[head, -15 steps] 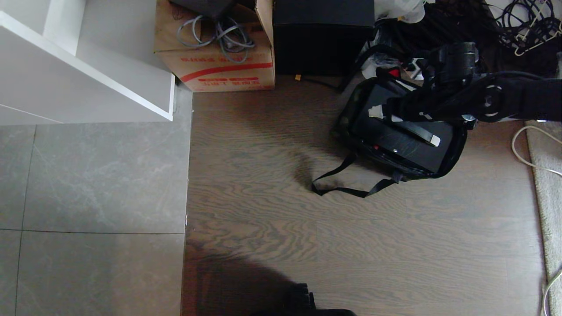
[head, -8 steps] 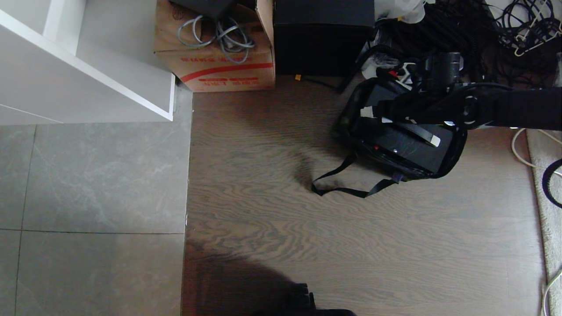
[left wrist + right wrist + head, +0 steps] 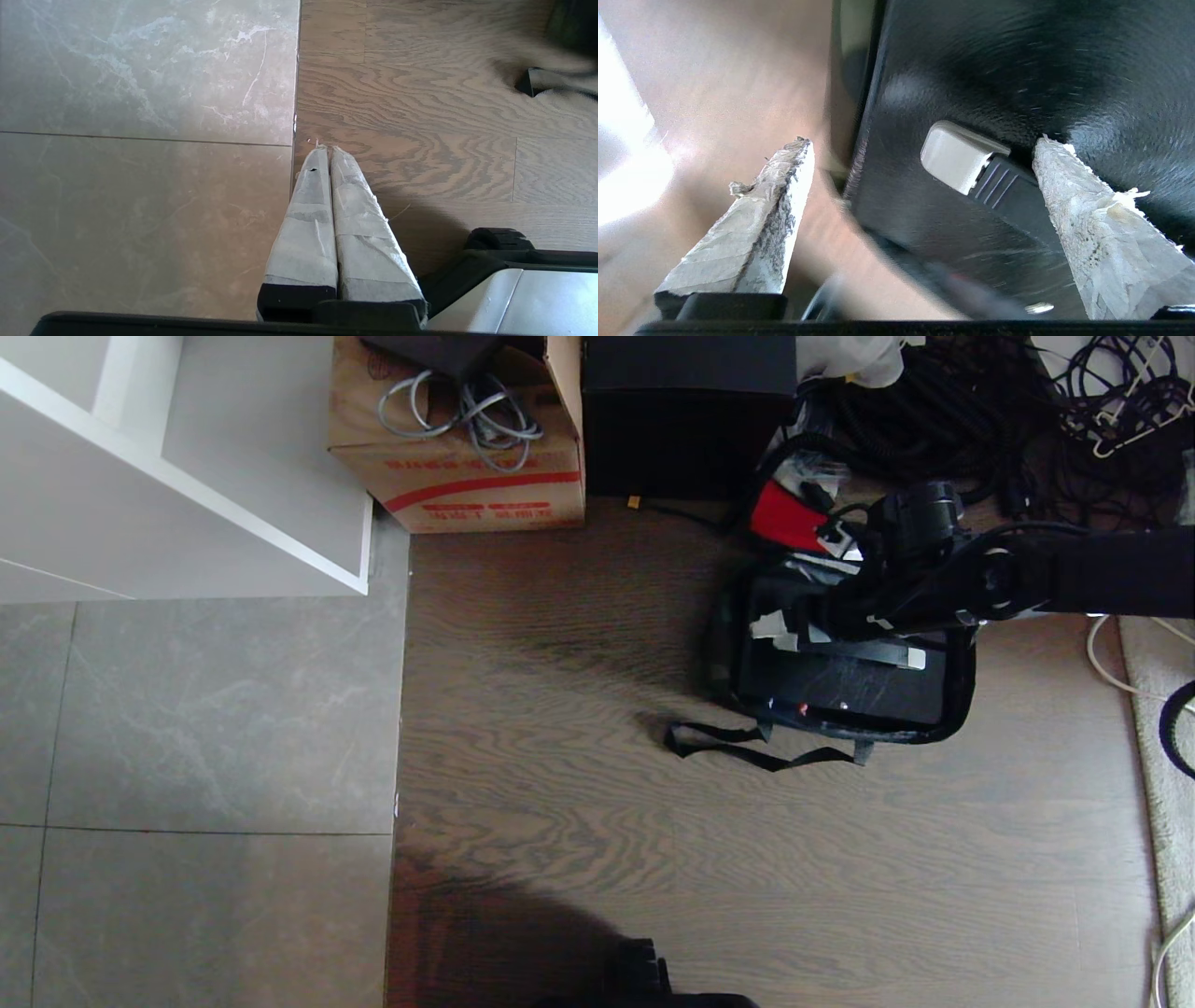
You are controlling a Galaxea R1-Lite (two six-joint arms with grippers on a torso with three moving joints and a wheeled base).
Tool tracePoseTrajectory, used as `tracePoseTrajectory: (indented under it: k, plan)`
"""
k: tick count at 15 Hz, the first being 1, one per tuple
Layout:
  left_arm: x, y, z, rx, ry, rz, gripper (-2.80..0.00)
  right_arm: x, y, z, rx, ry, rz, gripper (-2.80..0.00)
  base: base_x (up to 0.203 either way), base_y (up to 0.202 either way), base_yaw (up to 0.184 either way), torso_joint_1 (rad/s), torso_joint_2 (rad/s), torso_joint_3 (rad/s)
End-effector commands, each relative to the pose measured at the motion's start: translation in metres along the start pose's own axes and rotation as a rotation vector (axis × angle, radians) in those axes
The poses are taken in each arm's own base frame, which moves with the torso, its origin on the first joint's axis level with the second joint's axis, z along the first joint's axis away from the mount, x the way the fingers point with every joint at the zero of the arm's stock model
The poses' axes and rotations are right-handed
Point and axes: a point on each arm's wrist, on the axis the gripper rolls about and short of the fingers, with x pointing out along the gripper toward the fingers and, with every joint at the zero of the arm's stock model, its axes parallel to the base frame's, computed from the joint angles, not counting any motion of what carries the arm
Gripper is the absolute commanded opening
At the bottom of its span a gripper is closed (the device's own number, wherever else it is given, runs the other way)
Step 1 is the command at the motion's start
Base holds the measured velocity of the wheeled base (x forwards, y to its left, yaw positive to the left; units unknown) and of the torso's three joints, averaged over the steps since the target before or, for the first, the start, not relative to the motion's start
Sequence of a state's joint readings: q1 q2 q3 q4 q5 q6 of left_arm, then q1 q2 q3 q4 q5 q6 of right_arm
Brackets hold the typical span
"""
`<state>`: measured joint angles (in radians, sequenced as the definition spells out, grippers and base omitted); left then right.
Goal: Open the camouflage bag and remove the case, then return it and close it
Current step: Close the top of the storage box
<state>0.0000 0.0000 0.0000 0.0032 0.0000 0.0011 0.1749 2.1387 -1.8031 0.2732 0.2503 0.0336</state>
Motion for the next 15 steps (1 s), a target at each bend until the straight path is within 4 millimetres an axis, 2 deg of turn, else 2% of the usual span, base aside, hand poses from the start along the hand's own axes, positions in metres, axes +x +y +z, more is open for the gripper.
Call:
tracePoseTrajectory:
  k: [1, 4, 6, 9, 12, 15]
  plan:
    - [0.000, 0.000, 0.000, 0.000, 0.000, 0.000, -2.80, -0.004, 0.000, -0.007, 0.007, 0.040, 0.015, 0.00, 0.000, 0.000, 0.000, 0.000, 0.00, 0.000]
    - [0.000, 0.000, 0.000, 0.000, 0.000, 0.000, -2.80, -0.014, 0.002, -0.022, -0.037, 0.094, 0.021, 0.00, 0.000, 0.000, 0.000, 0.000, 0.00, 0.000]
    - [0.000, 0.000, 0.000, 0.000, -0.001, 0.000, -2.80, -0.021, 0.005, -0.011, -0.054, 0.050, 0.021, 0.00, 0.000, 0.000, 0.000, 0.000, 0.00, 0.000]
    - [0.000, 0.000, 0.000, 0.000, 0.000, 0.000, -2.80, -0.034, 0.036, -0.004, -0.040, 0.041, 0.179, 0.00, 0.000, 0.000, 0.000, 0.000, 0.00, 0.000]
    - [0.000, 0.000, 0.000, 0.000, 0.000, 0.000, -2.80, -0.037, 0.071, -0.012, -0.058, 0.106, 0.292, 0.00, 0.000, 0.000, 0.000, 0.000, 0.00, 0.000]
    - [0.000, 0.000, 0.000, 0.000, -0.001, 0.000, -2.80, -0.021, 0.092, -0.018, -0.106, 0.103, 0.203, 0.00, 0.000, 0.000, 0.000, 0.000, 0.00, 0.000]
